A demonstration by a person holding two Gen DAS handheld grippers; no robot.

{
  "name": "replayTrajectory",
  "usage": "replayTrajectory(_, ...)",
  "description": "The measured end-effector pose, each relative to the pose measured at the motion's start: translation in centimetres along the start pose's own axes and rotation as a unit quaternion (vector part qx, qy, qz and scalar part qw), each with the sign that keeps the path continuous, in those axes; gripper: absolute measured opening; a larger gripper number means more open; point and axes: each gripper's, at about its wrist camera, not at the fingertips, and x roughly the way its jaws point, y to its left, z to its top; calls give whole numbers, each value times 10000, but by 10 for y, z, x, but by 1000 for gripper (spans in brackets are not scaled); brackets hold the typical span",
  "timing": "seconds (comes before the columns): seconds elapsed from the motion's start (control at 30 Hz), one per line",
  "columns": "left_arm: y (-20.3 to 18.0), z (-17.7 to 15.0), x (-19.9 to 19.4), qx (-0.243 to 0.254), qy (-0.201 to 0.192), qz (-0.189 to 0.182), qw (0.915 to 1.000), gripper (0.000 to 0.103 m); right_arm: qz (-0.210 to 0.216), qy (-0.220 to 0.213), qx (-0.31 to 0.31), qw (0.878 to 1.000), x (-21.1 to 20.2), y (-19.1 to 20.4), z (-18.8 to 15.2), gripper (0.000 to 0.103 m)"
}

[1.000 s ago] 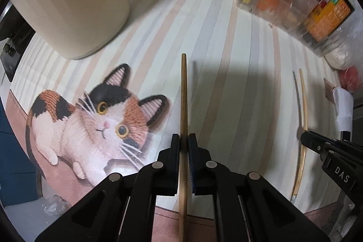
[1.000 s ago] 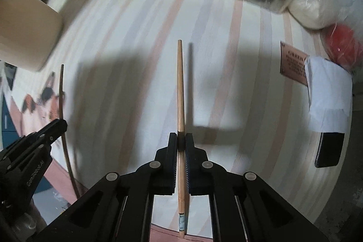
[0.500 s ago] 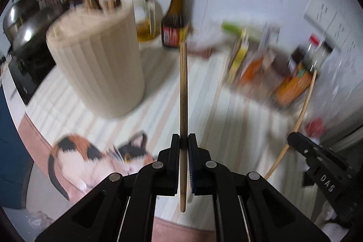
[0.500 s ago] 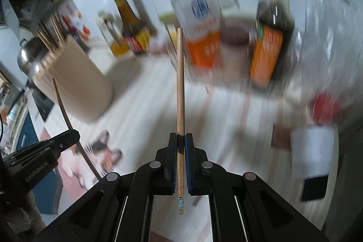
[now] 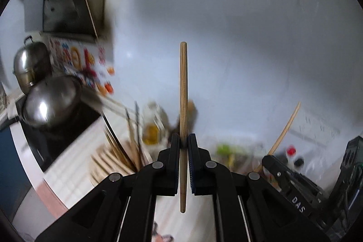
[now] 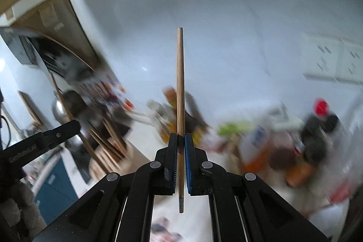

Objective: Organize utensils
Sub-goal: 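Lift both light wooden chopsticks and carry them above the beige holder, then lower both chopsticks into the holder slots and open both tools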

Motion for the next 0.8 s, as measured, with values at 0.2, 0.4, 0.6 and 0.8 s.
replayTrajectory(0.2,30,46,12,-38,-194,340,9992,4,451,-90,-137,9988,39,48,39,6)
replayTrajectory(0.4,59,57,39,-189,-125,535,9983,4,651,83,-320,9973,86,83,39,6)
replayTrajectory(0.6,75,50,66,-360,97,630,9973,4,689,249,-421,9964,124,95,30,6)
replayTrajectory(0.8,85,37,89,-484,351,624,9963,4,674,417,-477,9957,144,98,19,6)
